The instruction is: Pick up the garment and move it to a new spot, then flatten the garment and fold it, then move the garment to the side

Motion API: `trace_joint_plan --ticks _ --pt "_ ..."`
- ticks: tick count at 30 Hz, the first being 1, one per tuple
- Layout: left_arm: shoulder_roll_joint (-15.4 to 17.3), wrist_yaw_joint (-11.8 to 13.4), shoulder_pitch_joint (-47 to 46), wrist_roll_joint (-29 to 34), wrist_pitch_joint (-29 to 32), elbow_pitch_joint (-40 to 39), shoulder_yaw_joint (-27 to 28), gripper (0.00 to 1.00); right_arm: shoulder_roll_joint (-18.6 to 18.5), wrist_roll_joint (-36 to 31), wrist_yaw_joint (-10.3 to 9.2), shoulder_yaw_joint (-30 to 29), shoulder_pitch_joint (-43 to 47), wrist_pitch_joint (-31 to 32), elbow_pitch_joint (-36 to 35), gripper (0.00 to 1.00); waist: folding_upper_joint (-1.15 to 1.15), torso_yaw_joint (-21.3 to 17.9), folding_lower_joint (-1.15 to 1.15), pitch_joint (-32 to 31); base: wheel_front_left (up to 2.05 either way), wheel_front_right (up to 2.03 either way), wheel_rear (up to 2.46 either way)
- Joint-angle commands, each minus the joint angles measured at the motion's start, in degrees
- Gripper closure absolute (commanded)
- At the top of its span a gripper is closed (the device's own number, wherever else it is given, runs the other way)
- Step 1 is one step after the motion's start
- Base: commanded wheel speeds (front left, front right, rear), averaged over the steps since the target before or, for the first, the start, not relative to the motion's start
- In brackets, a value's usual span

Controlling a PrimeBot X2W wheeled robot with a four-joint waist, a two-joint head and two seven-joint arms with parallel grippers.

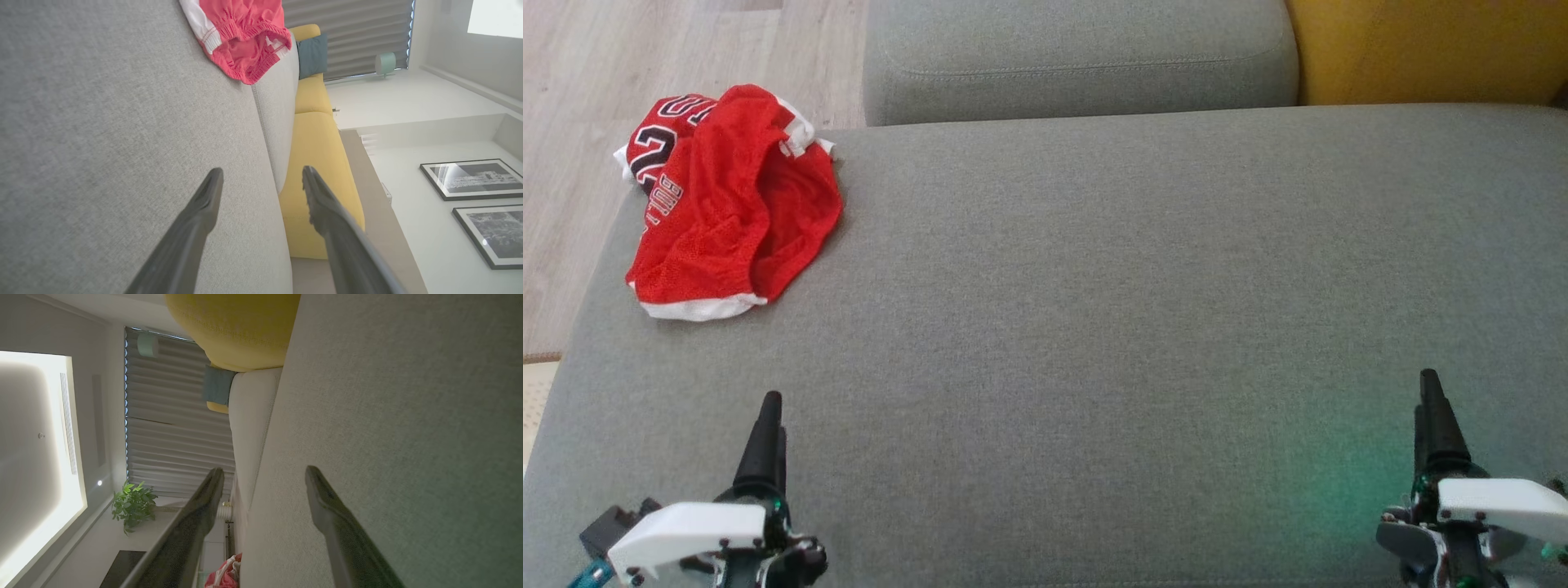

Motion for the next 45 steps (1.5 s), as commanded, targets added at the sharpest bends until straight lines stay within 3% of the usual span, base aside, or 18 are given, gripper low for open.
trace_joint_plan --ticks 1,36,45 --pt "0.58 0.32 -2.38 1.55 -0.60 -2.59 0.02 0.00 -0.20 -1.52 -0.01 0.62 -1.78 -0.64 -2.54 0.00 0.00 0.00 0.00 -0.01 0.00 0.00 0.00" --pt "1.08 4.54 -1.26 37.46 -6.63 -7.76 -6.51 0.00 -0.36 -34.33 -0.03 7.64 -1.10 -6.72 -7.76 0.00 0.00 0.05 0.00 -1.03 0.00 0.00 0.00" --pt "1.78 6.03 -0.91 44.21 -7.97 -8.25 -8.06 0.00 -0.40 -40.79 -0.03 8.91 -1.08 -8.07 -7.79 0.00 0.00 0.07 0.00 -1.28 0.00 0.00 0.00"
